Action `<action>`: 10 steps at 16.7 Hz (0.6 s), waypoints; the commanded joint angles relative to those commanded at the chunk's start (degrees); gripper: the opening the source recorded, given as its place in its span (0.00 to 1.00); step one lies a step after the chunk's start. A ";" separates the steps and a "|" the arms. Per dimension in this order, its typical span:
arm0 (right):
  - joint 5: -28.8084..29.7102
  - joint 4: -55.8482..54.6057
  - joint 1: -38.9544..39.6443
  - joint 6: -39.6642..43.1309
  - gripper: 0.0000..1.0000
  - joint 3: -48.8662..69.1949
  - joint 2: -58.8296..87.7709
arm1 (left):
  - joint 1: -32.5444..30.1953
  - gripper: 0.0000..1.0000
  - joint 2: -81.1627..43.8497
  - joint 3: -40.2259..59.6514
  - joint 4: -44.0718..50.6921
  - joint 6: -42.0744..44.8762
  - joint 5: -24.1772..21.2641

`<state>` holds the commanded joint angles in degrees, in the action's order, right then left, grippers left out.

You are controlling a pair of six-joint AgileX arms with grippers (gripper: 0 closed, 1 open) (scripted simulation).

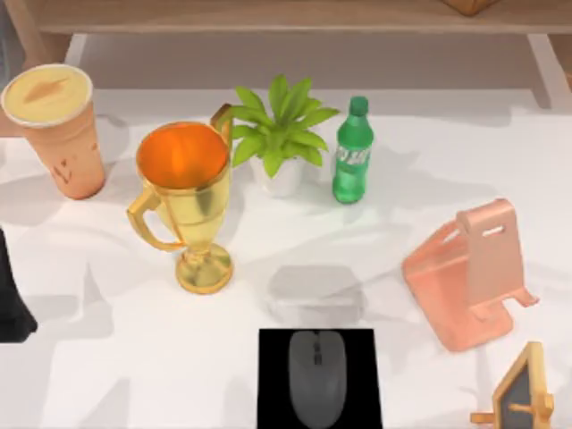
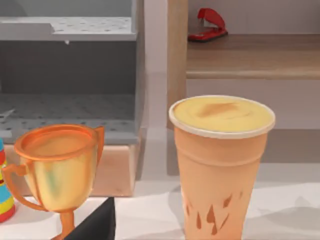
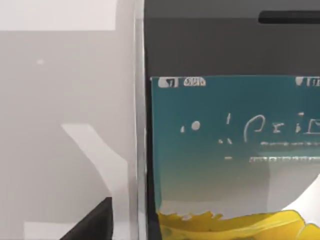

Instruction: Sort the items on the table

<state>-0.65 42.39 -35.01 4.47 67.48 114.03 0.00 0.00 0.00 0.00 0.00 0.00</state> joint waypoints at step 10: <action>0.00 -0.07 0.00 0.00 0.55 -0.05 0.05 | 0.00 1.00 0.00 0.00 0.00 0.00 0.00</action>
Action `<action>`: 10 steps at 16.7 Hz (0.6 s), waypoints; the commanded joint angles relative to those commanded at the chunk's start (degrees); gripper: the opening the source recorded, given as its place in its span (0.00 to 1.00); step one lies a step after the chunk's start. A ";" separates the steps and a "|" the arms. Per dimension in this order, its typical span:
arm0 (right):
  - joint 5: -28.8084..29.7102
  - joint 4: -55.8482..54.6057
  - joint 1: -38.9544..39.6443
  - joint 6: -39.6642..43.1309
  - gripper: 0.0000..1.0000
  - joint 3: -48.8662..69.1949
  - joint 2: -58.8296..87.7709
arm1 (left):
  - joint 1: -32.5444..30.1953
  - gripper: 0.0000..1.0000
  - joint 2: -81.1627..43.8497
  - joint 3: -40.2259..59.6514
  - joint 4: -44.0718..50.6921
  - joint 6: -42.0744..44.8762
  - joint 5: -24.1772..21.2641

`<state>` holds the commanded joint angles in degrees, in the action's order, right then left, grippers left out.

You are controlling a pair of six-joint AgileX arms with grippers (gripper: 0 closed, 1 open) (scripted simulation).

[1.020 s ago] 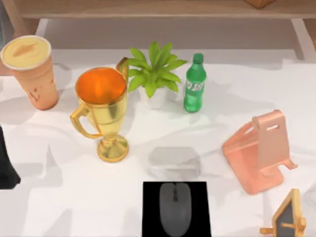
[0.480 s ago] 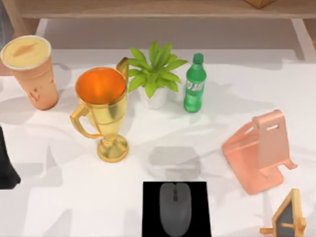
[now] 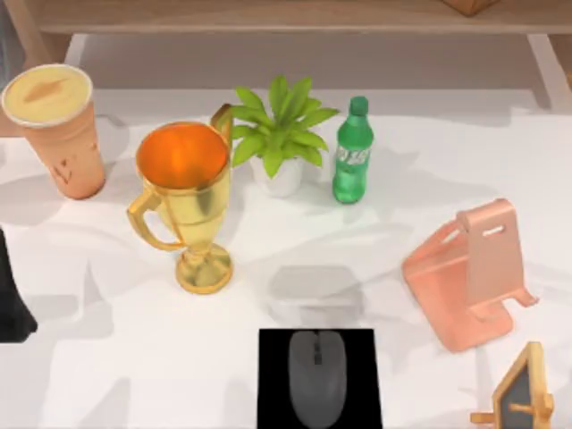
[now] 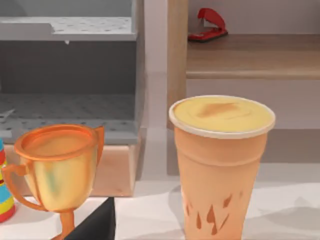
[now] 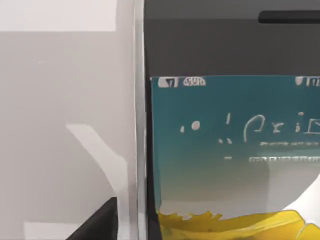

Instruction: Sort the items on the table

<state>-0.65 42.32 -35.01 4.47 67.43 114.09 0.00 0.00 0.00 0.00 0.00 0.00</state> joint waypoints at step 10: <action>0.00 0.00 0.00 0.00 0.00 0.00 0.00 | 0.00 1.00 0.00 0.00 0.00 0.00 0.00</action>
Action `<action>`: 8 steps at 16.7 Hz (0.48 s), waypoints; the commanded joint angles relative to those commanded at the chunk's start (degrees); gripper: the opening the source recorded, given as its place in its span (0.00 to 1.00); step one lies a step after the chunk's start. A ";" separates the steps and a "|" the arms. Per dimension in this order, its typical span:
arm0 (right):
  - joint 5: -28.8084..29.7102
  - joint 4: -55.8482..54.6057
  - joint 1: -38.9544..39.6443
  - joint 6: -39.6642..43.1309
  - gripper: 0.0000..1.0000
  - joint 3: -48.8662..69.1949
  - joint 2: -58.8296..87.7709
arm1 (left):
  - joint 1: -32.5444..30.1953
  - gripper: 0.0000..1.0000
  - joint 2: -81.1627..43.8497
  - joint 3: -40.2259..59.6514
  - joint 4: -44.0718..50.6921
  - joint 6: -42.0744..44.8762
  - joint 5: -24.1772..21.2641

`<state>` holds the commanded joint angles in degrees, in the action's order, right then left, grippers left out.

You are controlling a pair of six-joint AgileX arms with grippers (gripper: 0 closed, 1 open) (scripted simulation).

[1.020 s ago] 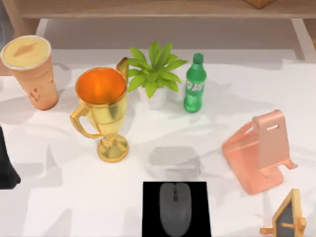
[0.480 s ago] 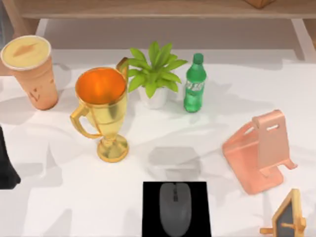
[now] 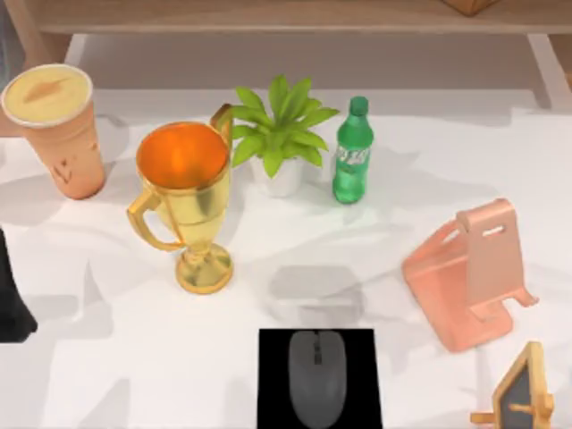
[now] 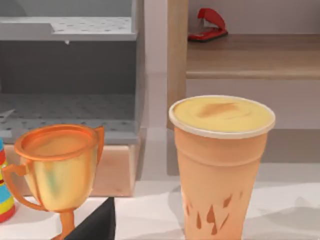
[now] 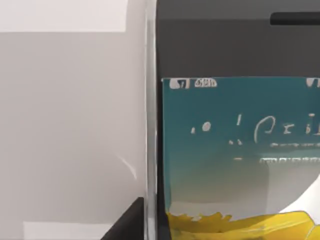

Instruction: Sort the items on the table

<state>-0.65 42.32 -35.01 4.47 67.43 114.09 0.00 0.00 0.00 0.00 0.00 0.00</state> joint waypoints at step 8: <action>0.53 1.61 -0.09 0.15 0.00 1.03 -1.89 | 0.00 1.00 0.00 0.00 0.00 0.00 0.00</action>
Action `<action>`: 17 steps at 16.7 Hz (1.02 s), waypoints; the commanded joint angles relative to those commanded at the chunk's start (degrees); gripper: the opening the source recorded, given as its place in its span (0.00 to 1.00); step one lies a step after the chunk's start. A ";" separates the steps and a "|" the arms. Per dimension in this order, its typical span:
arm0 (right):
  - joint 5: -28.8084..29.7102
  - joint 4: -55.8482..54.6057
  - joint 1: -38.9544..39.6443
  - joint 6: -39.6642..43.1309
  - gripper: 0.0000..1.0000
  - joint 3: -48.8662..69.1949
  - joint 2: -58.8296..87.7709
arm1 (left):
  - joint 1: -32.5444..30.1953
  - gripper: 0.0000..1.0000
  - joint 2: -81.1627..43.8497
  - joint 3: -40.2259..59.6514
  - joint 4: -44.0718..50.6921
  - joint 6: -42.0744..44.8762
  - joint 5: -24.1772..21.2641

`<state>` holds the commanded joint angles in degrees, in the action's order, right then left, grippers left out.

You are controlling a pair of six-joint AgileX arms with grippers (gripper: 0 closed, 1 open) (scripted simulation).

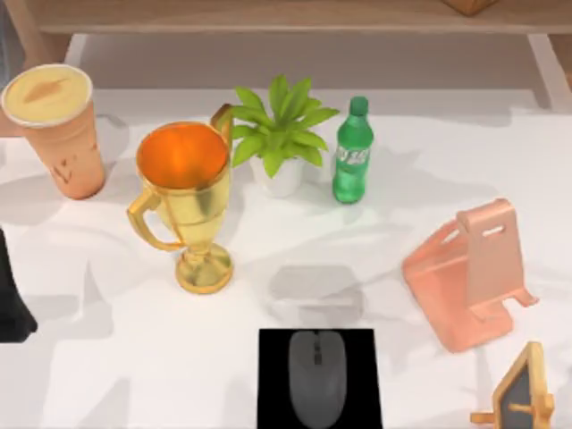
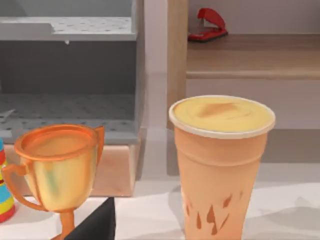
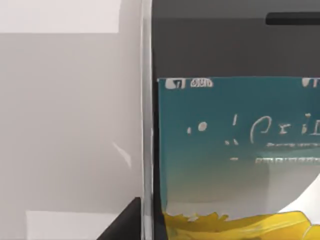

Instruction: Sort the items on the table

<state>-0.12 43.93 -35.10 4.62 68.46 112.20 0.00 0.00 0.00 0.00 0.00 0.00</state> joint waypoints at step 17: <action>1.76 -2.95 13.18 -1.93 0.00 -8.59 -18.06 | 0.00 1.00 0.00 0.00 0.00 0.00 0.00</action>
<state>1.64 40.98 -21.92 2.68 59.88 94.14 0.00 0.00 0.00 0.00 0.00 0.00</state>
